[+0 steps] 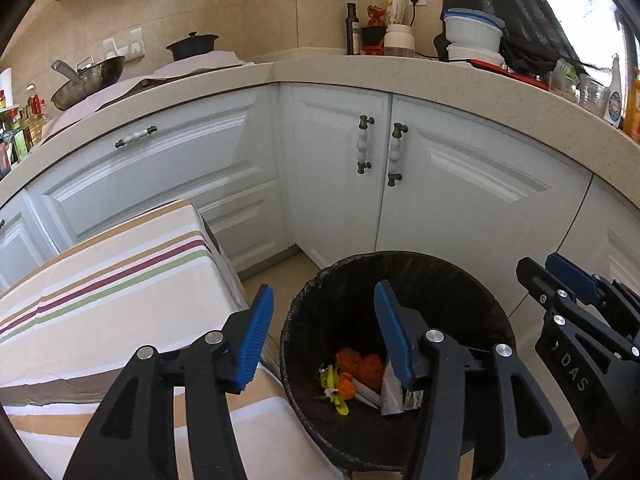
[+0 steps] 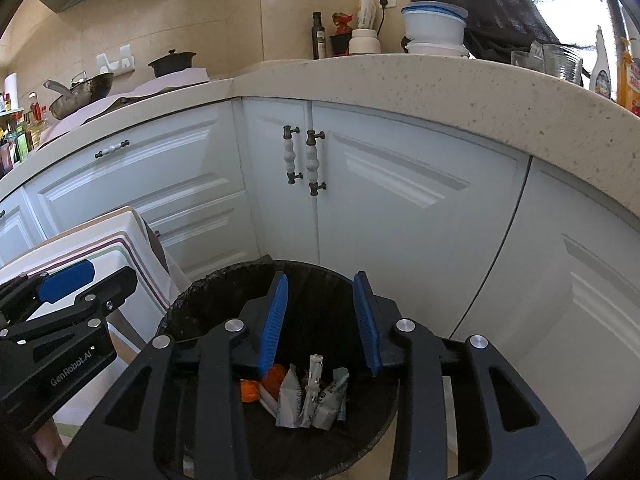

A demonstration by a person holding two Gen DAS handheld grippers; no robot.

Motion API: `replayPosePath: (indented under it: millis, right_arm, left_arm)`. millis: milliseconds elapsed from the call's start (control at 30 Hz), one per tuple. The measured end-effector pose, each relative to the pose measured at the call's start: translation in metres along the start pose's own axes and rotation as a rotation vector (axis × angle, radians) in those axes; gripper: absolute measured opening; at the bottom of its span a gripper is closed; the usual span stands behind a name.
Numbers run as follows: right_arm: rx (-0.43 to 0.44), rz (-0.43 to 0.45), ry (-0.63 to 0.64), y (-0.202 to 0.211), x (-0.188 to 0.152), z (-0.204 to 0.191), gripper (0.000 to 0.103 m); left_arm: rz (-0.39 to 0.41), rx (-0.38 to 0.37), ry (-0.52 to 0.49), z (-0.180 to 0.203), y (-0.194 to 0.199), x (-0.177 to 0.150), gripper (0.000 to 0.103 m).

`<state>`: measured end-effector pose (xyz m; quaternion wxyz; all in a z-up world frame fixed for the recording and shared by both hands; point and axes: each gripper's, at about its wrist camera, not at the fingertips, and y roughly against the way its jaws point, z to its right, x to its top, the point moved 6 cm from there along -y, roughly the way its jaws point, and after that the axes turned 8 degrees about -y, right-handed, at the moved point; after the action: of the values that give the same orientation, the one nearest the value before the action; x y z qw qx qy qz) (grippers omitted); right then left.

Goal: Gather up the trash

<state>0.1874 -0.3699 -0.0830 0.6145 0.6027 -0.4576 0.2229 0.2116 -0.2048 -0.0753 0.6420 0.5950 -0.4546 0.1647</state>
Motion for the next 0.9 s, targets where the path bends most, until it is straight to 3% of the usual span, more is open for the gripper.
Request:
replayPosePath:
  millis: [100,200,567,900]
  right_arm:
    - [-0.005,0.004,-0.001,0.005,0.0,0.0,0.035]
    - [-0.012,0.012,-0.005,0.012,0.001,0.002,0.042]
    - [-0.025,0.022,-0.007,0.048,-0.007,0.002,0.049]
    - [-0.021,0.038,-0.01,0.092,-0.014,-0.001,0.056]
  left_arm:
    - [0.011,0.002,0.002,-0.001,0.006,0.0,0.055]
    - [0.02,0.006,0.002,-0.002,0.012,0.001,0.059]
    - [0.065,0.012,0.013,-0.012,0.052,-0.008,0.073]
    - [0.104,0.071,0.003,-0.024,0.099,-0.026,0.079]
